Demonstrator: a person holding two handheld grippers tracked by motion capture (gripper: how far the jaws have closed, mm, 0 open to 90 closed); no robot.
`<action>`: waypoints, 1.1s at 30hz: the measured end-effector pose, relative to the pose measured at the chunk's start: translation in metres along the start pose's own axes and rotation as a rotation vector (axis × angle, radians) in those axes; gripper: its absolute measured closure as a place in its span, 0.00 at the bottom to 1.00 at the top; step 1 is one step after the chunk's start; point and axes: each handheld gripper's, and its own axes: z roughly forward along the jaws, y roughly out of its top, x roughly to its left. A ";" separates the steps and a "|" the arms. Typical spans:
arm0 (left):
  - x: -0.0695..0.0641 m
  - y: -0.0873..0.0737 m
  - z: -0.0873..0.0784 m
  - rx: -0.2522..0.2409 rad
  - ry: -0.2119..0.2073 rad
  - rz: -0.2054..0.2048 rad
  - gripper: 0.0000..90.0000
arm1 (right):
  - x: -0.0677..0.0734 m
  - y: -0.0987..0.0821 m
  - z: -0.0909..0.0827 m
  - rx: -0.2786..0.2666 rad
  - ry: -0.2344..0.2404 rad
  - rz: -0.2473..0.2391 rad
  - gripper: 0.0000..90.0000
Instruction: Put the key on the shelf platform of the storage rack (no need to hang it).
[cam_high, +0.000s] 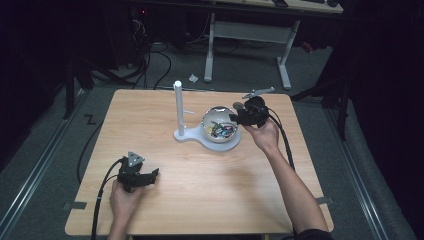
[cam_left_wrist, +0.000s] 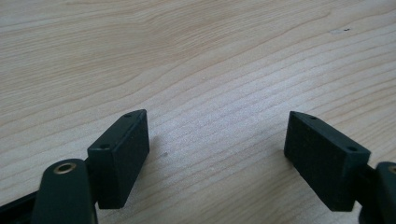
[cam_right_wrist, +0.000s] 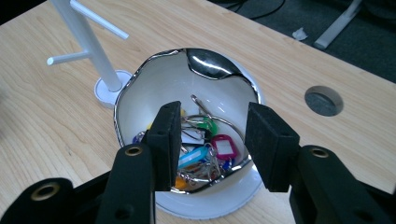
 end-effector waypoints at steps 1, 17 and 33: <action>0.000 0.000 0.000 0.000 0.000 0.000 0.25 | 0.000 -0.002 -0.003 -0.005 -0.005 0.002 0.63; 0.000 0.000 0.000 0.000 0.000 0.000 0.25 | -0.008 -0.033 -0.052 -0.084 -0.055 0.047 0.63; 0.000 0.000 0.000 0.000 0.000 0.000 0.25 | -0.009 -0.069 -0.085 -0.103 -0.074 0.072 0.63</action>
